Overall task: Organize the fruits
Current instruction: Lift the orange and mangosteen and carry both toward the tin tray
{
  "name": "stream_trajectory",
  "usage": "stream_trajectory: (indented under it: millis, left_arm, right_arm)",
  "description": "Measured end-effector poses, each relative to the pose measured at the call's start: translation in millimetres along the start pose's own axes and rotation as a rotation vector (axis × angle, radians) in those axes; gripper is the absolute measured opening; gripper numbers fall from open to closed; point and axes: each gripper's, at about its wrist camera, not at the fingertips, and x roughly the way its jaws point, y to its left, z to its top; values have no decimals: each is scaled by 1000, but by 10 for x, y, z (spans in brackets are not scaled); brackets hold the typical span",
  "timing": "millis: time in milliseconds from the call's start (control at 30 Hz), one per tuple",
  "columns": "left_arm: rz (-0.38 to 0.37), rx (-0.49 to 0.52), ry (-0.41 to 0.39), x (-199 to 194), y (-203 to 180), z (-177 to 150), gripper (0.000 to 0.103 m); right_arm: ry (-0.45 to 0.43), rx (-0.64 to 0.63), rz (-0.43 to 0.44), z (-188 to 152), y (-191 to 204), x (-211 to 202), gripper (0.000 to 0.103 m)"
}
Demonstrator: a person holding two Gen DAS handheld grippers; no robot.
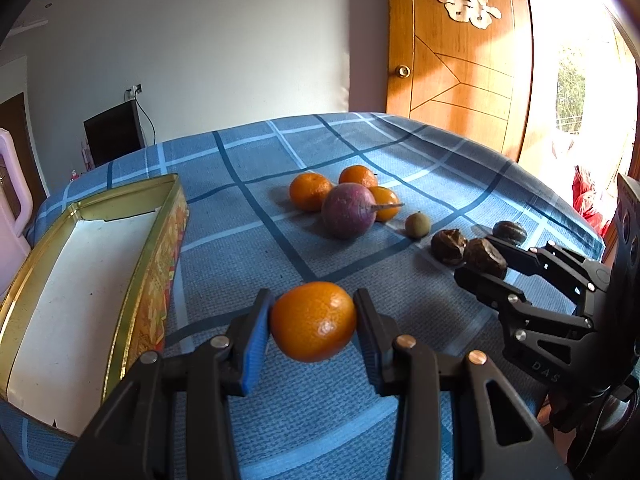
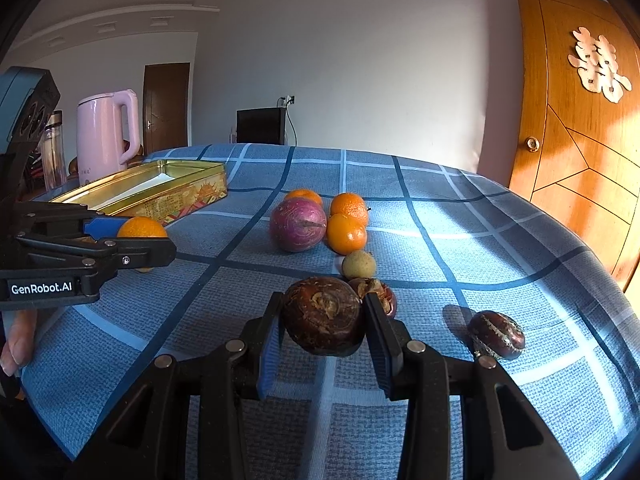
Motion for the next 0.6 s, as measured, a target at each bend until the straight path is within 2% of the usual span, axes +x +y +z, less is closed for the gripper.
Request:
stream_trajectory:
  millis: [600]
  left_arm:
    - [40, 23, -118, -200, -40, -6, 42]
  right_arm:
    - [-79, -6, 5, -26, 11, -102, 41]
